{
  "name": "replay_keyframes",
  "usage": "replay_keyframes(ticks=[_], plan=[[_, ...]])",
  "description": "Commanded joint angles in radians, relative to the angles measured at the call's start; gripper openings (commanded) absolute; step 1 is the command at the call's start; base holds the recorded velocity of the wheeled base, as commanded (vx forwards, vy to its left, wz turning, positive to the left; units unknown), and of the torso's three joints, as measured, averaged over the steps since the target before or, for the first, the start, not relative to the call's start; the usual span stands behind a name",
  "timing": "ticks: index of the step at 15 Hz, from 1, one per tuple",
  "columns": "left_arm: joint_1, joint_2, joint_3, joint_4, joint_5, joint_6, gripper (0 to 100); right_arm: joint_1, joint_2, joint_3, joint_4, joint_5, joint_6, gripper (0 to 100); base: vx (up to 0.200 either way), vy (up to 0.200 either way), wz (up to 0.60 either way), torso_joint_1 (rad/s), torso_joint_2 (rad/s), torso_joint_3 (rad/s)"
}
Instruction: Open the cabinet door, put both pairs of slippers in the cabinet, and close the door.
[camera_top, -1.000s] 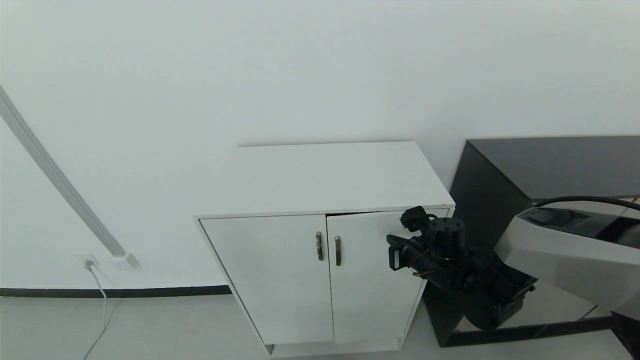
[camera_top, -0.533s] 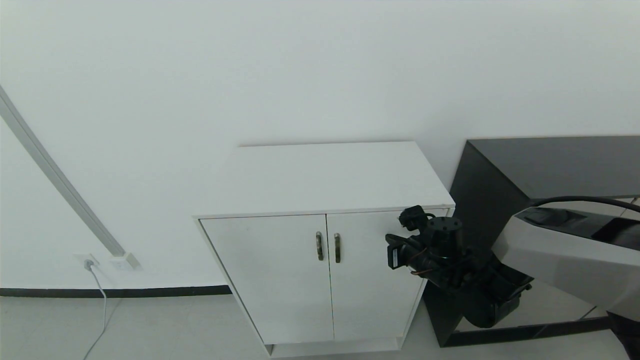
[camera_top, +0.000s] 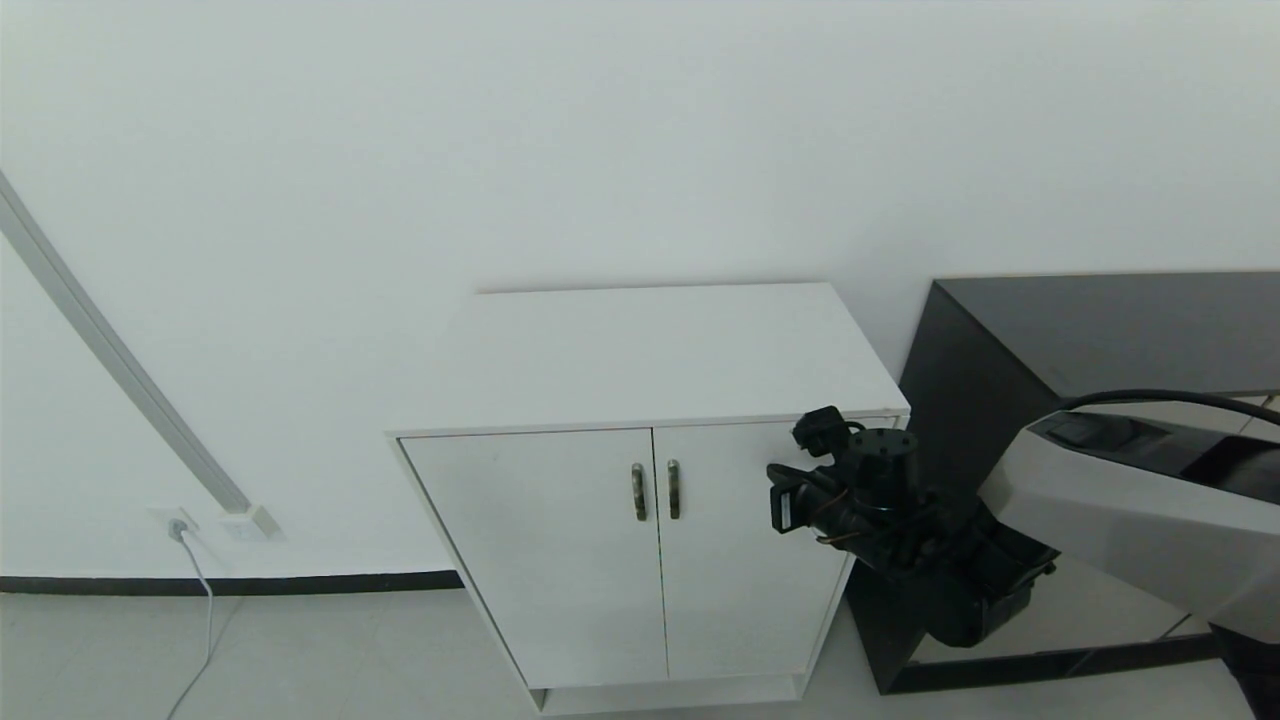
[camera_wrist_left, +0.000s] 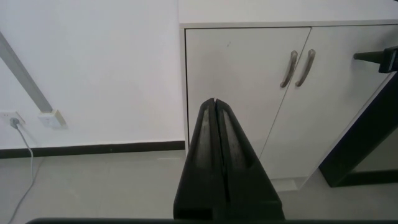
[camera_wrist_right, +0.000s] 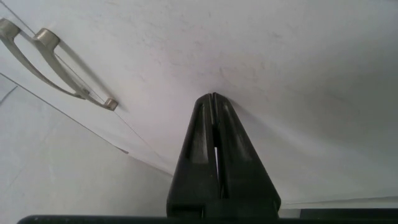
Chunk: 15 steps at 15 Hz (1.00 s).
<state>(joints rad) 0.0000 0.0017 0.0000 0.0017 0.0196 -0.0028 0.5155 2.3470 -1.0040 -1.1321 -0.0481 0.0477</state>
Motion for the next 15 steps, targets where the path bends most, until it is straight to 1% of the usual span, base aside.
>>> replay_keyframes(ticks=[1, 4, 6, 10, 13, 15], plan=[[0.0, 0.001, 0.0, 0.0, 0.0, 0.0, 0, 0.0, 0.002, -0.015, 0.008, -0.001, 0.0, 0, 0.0, 0.0, 0.0, 0.0, 0.0, 0.0], [0.0, 0.001, 0.0, 0.0, 0.0, 0.0, 0, 0.001, -0.008, -0.008, 0.008, -0.001, 0.0, 0, 0.0, 0.0, 0.0, 0.0, 0.0, 0.0], [0.0, 0.001, 0.0, 0.0, 0.0, 0.0, 0, 0.008, -0.041, 0.028, 0.008, -0.001, 0.0, 0, 0.0, 0.0, 0.0, 0.0, 0.0, 0.0], [0.0, 0.001, 0.0, 0.0, -0.001, 0.0, 0, 0.04, -0.173, 0.18, -0.014, -0.003, 0.001, 0, 0.0, 0.0, 0.0, 0.0, 0.0, 0.0], [0.0, 0.001, 0.0, 0.0, -0.001, 0.0, 0, 0.04, -0.365, 0.401, -0.095, -0.016, 0.004, 0, 0.0, 0.0, 0.0, 0.0, 0.0, 0.0], [0.0, 0.001, 0.0, 0.0, -0.001, 0.0, 0, 0.006, -0.479, 0.545, -0.152, -0.016, 0.003, 0, 0.0, 0.0, 0.0, 0.0, 0.0, 0.0]])
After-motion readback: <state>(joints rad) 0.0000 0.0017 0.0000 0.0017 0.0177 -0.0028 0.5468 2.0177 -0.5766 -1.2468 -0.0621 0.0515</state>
